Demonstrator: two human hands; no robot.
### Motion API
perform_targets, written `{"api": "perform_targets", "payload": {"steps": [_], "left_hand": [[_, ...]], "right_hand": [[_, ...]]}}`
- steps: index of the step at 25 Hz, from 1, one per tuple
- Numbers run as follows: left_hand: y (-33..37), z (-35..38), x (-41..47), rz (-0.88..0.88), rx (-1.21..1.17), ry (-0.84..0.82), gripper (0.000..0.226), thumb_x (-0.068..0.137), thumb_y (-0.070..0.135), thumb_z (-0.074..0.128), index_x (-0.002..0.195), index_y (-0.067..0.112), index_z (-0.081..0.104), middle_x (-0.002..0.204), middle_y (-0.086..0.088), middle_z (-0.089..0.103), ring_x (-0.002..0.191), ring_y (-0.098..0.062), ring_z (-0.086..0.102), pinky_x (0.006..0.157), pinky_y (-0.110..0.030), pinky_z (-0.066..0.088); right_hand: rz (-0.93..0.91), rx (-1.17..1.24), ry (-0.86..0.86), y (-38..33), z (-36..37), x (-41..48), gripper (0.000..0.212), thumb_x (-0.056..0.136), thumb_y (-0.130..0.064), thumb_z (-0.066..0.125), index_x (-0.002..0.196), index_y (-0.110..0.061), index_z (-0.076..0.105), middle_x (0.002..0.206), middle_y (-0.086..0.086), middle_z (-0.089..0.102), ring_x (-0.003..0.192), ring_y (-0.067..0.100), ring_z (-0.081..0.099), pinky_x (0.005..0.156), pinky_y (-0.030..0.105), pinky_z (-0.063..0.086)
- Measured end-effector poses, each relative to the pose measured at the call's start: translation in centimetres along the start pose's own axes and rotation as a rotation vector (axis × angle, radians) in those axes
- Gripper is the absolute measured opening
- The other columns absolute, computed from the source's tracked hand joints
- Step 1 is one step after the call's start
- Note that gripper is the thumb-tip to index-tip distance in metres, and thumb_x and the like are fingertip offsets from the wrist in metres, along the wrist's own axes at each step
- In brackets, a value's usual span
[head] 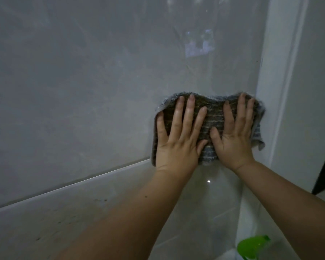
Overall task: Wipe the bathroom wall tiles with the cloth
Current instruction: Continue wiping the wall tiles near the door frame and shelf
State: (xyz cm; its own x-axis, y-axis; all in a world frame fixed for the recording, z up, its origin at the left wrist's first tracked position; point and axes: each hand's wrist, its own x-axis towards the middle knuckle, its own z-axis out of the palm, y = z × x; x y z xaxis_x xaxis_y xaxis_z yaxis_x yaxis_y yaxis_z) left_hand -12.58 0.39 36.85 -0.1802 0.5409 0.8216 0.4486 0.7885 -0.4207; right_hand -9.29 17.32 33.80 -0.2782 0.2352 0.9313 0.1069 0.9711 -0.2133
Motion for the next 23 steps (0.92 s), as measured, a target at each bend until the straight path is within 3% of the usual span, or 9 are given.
{"api": "perform_targets", "payload": {"steps": [3,6,9,13,16,18,19,21,23], "left_hand": [[-0.3,-0.2,-1.0,0.025,-0.049,-0.012,0.068,0.101,0.049,0.029,0.159,0.021,0.006,0.165,-0.008,-0.003,0.15,-0.029,-0.01,0.115,-0.057,-0.018],[-1.9,-0.5,-3.1,0.069,-0.098,-0.033,0.064,0.1,0.045,0.033,0.158,0.022,0.017,0.165,-0.005,0.006,0.151,-0.025,-0.001,0.118,-0.053,-0.014],[-4.4,-1.4,-6.5,0.119,-0.177,-0.081,0.061,0.099,0.04,0.039,0.156,0.021,0.026,0.164,-0.004,0.014,0.152,-0.024,0.009,0.12,-0.048,-0.001],[-8.3,-4.1,-10.3,0.081,-0.232,-0.197,0.061,0.094,0.04,0.043,0.151,0.017,0.038,0.163,-0.006,0.019,0.151,-0.025,0.018,0.118,-0.051,0.011],[-10.9,-7.2,-12.3,-0.078,-0.365,-0.312,0.073,0.087,0.047,0.045,0.154,0.021,0.032,0.165,-0.008,0.014,0.152,-0.027,0.011,0.119,-0.05,0.013],[-12.2,-9.9,-13.9,-0.245,-0.615,-0.367,0.08,0.081,0.048,0.051,0.155,0.029,0.026,0.166,-0.004,0.009,0.153,-0.022,0.005,0.123,-0.043,0.011],[-12.6,-11.5,-14.7,-0.337,-0.779,-0.404,0.083,0.078,0.045,0.056,0.153,0.034,0.024,0.166,0.001,0.008,0.153,-0.016,0.004,0.123,-0.038,0.011],[-12.9,-14.6,-15.9,-0.541,-1.166,-0.531,0.088,0.068,0.031,0.062,0.148,0.04,0.025,0.163,0.011,0.013,0.148,-0.001,0.009,0.12,-0.018,0.015],[-13.8,-17.2,-17.1,-0.731,-1.451,-0.632,0.088,0.065,0.024,0.065,0.143,0.042,0.029,0.157,0.015,0.025,0.145,0.002,0.02,0.11,-0.006,0.021]], "right_hand": [[0.14,0.057,-0.004,-2.7,0.2,-1.4,0.06,0.099,-0.038,0.028,0.15,-0.009,0.013,0.157,0.027,0.006,0.145,0.045,0.0,0.119,0.055,0.002],[0.177,0.131,-0.067,-5.7,0.1,-3.2,0.063,0.095,-0.024,0.032,0.15,-0.001,0.012,0.159,0.022,0.002,0.147,0.04,-0.003,0.121,0.05,0.002],[0.187,0.265,-0.139,-9.3,-0.5,-5.3,0.059,0.095,-0.017,0.03,0.15,0.001,0.018,0.16,0.014,0.004,0.149,0.031,-0.002,0.122,0.038,0.0],[0.23,0.567,-0.205,-16.6,-3.1,-6.4,0.054,0.096,-0.018,0.023,0.148,-0.005,0.027,0.159,0.006,0.011,0.149,0.014,0.008,0.12,0.027,0.01],[0.363,0.764,-0.296,-22.0,-7.6,-6.2,0.05,0.097,-0.019,0.025,0.147,-0.021,0.026,0.158,-0.007,0.017,0.142,-0.011,0.01,0.113,0.007,0.01],[0.537,0.905,-0.367,-24.8,-10.6,-5.7,0.051,0.097,-0.005,0.034,0.143,-0.028,0.038,0.151,-0.011,0.035,0.134,-0.017,0.026,0.112,0.009,0.021],[0.648,1.024,-0.405,-25.9,-11.8,-5.6,0.054,0.096,0.003,0.037,0.139,-0.028,0.046,0.143,-0.01,0.048,0.127,-0.013,0.041,0.111,0.016,0.032],[0.878,1.264,-0.501,-27.4,-13.6,-5.6,0.055,0.094,0.013,0.039,0.133,-0.022,0.054,0.12,-0.004,0.066,0.102,-0.003,0.064,0.094,0.022,0.051],[1.047,1.385,-0.55,-28.7,-15.3,-6.3,0.051,0.092,0.016,0.042,0.133,-0.011,0.055,0.113,0.005,0.069,0.091,0.009,0.068,0.084,0.026,0.055]]}}
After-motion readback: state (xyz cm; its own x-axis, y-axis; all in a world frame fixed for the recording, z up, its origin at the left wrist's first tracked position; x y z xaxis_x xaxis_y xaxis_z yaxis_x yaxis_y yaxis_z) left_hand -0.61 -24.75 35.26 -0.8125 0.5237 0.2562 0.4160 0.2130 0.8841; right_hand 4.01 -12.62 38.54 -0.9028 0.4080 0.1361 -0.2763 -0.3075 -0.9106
